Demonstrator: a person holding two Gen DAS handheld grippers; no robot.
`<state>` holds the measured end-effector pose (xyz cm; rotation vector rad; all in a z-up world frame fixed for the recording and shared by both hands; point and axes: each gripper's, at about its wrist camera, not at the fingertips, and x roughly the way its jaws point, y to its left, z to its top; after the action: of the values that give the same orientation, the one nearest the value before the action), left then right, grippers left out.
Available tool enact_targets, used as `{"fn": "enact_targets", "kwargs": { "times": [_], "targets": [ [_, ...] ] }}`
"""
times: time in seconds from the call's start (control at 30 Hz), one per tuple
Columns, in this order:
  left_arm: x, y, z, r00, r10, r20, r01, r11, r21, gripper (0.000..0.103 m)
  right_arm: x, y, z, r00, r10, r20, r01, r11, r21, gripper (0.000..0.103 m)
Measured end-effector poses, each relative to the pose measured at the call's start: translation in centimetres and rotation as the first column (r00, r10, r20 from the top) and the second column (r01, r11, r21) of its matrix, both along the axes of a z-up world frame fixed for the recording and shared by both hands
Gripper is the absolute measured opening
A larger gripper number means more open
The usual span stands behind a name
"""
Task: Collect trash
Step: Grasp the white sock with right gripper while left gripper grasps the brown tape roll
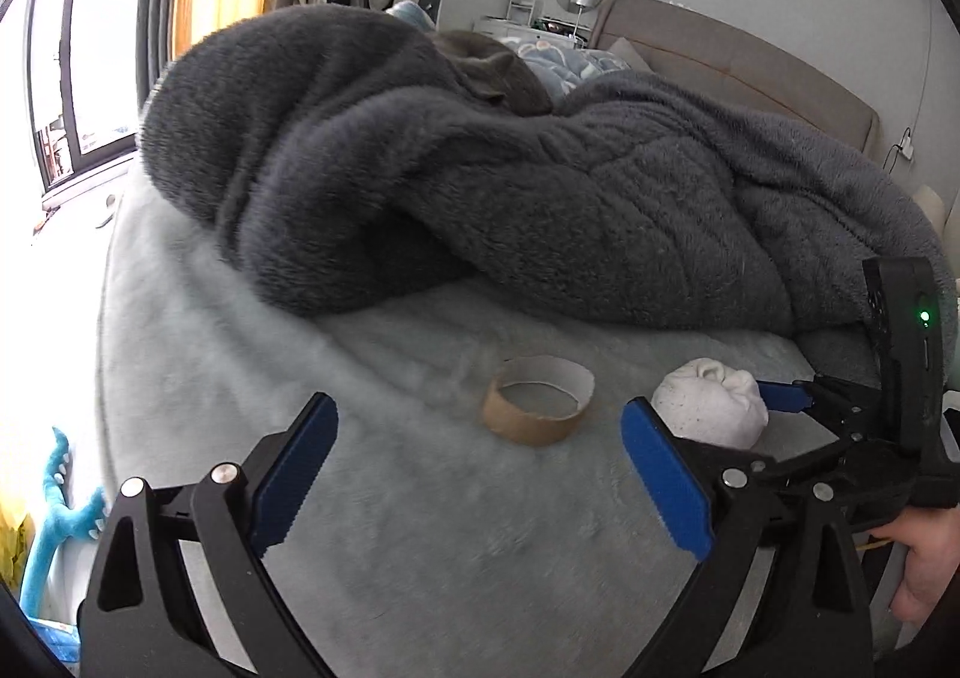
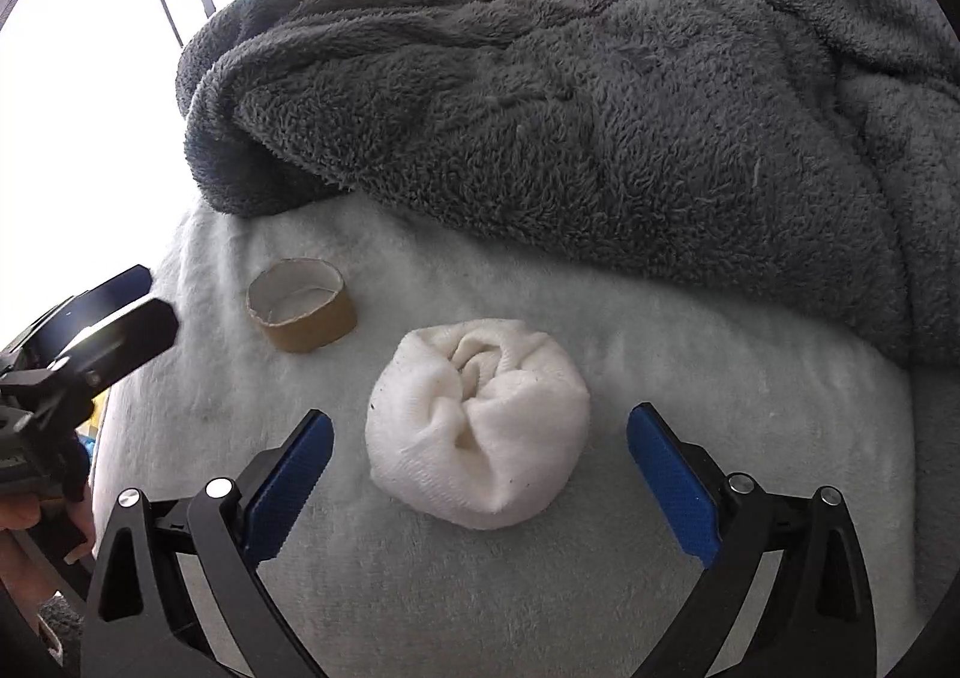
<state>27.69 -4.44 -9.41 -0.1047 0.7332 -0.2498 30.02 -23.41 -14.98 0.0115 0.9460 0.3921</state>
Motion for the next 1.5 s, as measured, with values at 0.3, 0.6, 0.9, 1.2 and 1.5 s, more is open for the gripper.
{"fn": "enact_targets", "kwargs": {
  "times": [0.3,0.6,0.9,1.2,1.5],
  "targets": [
    [1.4,-2.2,-1.2,0.999,-0.005,-0.032,0.005,1.0,-0.006,0.097,0.3,0.4,-0.1,0.999,0.036,0.012,-0.037,0.999,0.01,0.06],
    [2.5,-3.4,-2.1,0.999,-0.006,-0.05,0.006,1.0,-0.004,0.096,-1.0,-2.0,0.8,0.999,0.009,0.033,-0.011,0.998,0.058,0.058],
    [3.8,-5.6,-3.1,0.997,-0.029,-0.073,0.033,0.998,0.06,0.082,-1.1,-3.2,1.5,1.0,-0.001,0.026,-0.001,0.996,0.086,0.059],
    [4.8,-6.1,-3.8,0.996,-0.007,-0.088,0.012,0.998,0.054,0.059,-1.2,-3.7,2.4,0.999,-0.052,0.016,0.048,0.986,0.158,0.059],
    [2.6,-5.9,-2.2,1.0,-0.024,-0.015,0.025,0.999,0.039,0.058,-2.9,-4.7,4.2,0.994,-0.109,0.019,0.102,0.97,0.222,0.059]
  ]
}}
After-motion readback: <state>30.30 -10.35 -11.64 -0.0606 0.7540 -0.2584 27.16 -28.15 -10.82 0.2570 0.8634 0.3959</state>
